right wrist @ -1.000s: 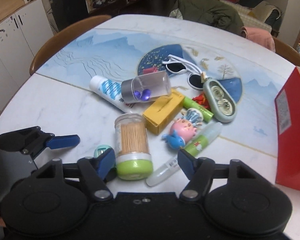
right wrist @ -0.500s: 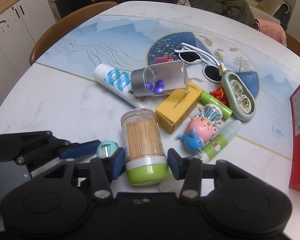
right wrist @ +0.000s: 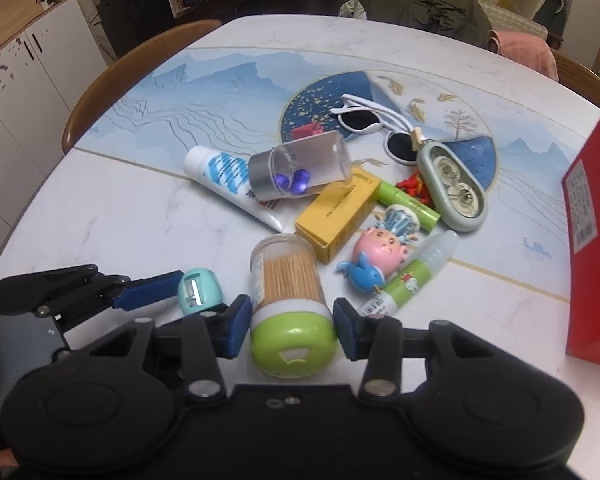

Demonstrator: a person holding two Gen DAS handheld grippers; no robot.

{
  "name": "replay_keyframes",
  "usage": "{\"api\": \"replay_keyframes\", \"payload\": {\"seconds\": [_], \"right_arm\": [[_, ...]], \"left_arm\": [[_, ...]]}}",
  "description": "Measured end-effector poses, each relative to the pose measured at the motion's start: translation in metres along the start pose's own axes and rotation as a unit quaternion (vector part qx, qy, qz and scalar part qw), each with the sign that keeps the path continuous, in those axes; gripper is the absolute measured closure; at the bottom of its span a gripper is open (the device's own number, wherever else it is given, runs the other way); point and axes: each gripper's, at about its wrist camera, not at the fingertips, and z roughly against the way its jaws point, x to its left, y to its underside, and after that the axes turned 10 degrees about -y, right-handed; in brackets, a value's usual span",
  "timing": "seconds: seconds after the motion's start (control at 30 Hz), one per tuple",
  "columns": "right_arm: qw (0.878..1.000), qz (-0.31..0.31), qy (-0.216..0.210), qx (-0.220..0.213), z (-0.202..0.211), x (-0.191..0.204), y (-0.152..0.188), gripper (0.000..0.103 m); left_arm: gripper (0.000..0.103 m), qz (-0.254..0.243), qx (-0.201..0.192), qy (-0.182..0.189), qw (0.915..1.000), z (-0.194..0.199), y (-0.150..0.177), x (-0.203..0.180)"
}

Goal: Organize rigid objects
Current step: 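Grasp the teal sharpener with the left tool while the right tool grasps the toothpick jar, then carry the sharpener and toothpick jar with both tools into the red shoebox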

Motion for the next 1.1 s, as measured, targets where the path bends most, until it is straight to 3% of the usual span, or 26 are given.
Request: {"api": "replay_keyframes", "payload": {"seconds": [0.43,0.77,1.1], "right_arm": [[0.999,-0.021,-0.015,-0.042,0.061,-0.029,0.004,0.059],[0.994,-0.058,-0.009,-0.088,0.124,-0.084,0.009,0.059],[0.987,-0.092,0.02,-0.132,0.171,-0.151,0.015,0.059]], "left_arm": [[0.066,0.004,-0.017,0.011,0.9998,0.039,-0.04,-0.035],[0.066,-0.034,-0.047,0.038,0.9976,0.064,-0.083,-0.109],[0.066,-0.071,-0.052,0.07,0.9937,0.057,-0.115,-0.183]]}}
